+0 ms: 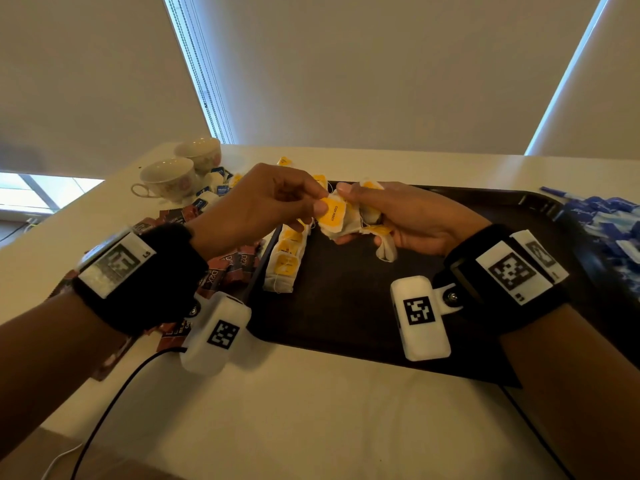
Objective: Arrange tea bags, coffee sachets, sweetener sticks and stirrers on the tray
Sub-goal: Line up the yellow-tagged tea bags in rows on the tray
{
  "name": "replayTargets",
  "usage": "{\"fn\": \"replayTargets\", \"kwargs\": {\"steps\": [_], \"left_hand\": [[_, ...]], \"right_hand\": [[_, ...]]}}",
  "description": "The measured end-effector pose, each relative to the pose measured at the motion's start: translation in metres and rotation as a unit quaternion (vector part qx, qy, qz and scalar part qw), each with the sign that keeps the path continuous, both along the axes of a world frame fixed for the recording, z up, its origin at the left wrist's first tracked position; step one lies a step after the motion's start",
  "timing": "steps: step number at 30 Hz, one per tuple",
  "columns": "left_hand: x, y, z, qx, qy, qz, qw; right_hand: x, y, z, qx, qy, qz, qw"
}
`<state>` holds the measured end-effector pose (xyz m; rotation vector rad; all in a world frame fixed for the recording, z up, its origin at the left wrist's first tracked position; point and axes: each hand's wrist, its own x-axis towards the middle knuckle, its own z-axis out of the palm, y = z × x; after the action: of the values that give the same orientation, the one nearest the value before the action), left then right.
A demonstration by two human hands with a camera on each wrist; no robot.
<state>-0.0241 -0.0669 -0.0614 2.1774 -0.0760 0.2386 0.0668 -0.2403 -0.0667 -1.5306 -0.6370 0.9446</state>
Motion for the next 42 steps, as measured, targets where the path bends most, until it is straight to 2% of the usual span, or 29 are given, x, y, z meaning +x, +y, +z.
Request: {"fn": "replayTargets", "kwargs": {"steps": [7, 9, 12, 17, 22, 30, 34, 38, 40, 42], "left_hand": [[0.000, 0.005, 0.003, 0.026, -0.050, 0.039, 0.998], [-0.001, 0.005, 0.005, 0.015, -0.033, 0.019, 0.999], [-0.002, 0.007, 0.004, -0.046, 0.023, -0.001, 0.999], [-0.002, 0.005, 0.003, -0.096, 0.047, -0.008, 0.994], [-0.003, -0.005, 0.005, -0.051, 0.002, -0.003, 0.999], [-0.005, -0.015, 0.004, 0.005, -0.006, -0.067, 0.998], [-0.005, -0.007, 0.010, 0.007, -0.044, -0.014, 0.999], [-0.007, 0.006, 0.015, 0.105, -0.082, -0.006, 0.991], [-0.012, 0.012, 0.019, 0.132, -0.072, -0.013, 0.989], [-0.020, 0.018, 0.024, 0.122, -0.016, -0.036, 0.992]], "right_hand": [[0.003, -0.001, 0.000, -0.009, 0.036, -0.017, 0.999], [0.003, -0.001, 0.000, -0.008, 0.035, -0.013, 0.999], [0.003, -0.002, 0.001, 0.000, 0.031, 0.004, 1.000], [0.000, 0.001, -0.001, 0.001, 0.000, 0.009, 1.000], [0.000, 0.002, -0.002, -0.001, -0.011, 0.010, 1.000], [0.002, 0.001, -0.003, -0.023, -0.014, 0.004, 1.000], [0.003, -0.002, -0.001, -0.019, 0.005, -0.003, 1.000], [0.005, -0.002, 0.001, -0.021, 0.013, -0.022, 0.999], [0.006, -0.002, 0.000, -0.027, 0.013, -0.053, 0.998], [0.007, -0.002, -0.001, -0.021, 0.016, -0.085, 0.996]]}}
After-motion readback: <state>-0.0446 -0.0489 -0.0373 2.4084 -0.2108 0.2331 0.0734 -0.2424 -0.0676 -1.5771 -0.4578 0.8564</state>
